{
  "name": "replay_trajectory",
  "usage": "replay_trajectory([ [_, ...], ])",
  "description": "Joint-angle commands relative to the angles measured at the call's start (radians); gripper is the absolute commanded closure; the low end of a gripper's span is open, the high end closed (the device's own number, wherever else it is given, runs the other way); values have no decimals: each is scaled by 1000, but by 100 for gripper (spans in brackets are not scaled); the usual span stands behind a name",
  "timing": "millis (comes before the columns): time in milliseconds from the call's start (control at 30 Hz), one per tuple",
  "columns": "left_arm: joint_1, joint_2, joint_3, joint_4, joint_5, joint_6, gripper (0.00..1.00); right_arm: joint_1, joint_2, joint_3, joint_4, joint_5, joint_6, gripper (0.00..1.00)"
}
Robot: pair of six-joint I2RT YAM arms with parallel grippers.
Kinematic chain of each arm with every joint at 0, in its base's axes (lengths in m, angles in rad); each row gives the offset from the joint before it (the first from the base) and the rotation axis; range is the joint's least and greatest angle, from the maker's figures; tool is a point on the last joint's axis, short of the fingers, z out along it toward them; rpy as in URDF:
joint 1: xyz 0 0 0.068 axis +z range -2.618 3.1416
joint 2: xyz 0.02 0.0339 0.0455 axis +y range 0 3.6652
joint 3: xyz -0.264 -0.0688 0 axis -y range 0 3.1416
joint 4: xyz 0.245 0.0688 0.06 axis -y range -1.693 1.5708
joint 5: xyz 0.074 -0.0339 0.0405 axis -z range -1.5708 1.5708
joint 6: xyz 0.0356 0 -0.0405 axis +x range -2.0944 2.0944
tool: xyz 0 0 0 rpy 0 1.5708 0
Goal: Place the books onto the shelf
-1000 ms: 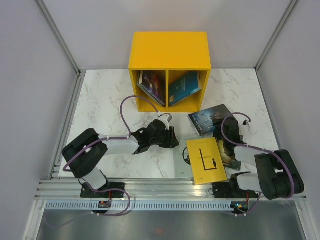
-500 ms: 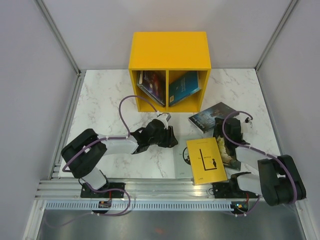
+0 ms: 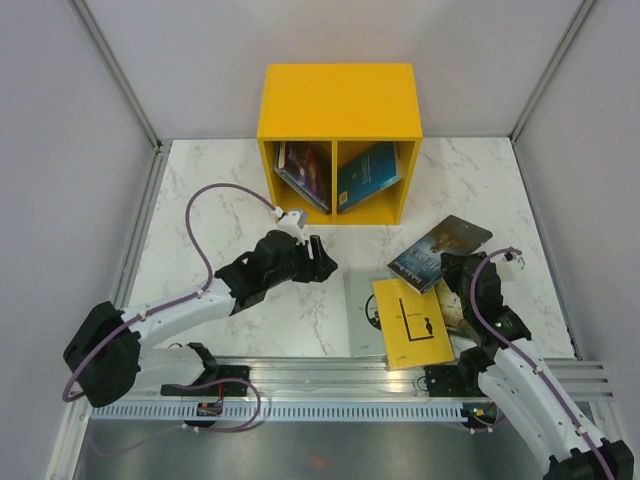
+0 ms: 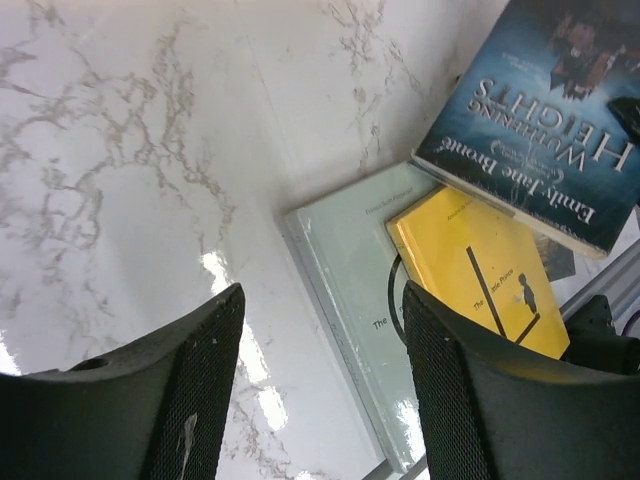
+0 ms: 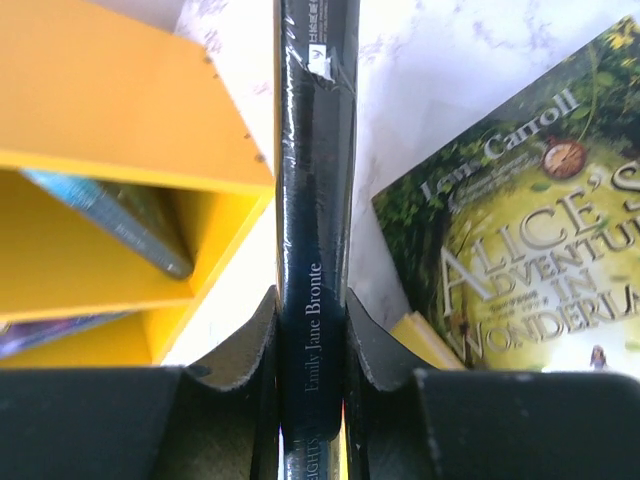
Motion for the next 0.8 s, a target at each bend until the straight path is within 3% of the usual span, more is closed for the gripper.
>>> replay_trajectory([
  [0,34,-100,-25,-114,-41,36,31,57,-89,103,-6,22,-4,100],
  [133,51,-199,-45,-183,-53,39,30,104,-108,173,57,10,-23,100],
  [267,52,-308,-78,-239,-74,37,28,169,-8,261,157,-32,-89,100],
  [367,52,-382,-94,-285,-99,39,27,287,52,314,202,5,-132,100],
  [667,55,-499,-130,-355,-125,25,27,626,245,420,338,281,-276,100],
  [767,55,-522,-132,-378,-130,22,27,654,309,471,361,353,-330,100],
])
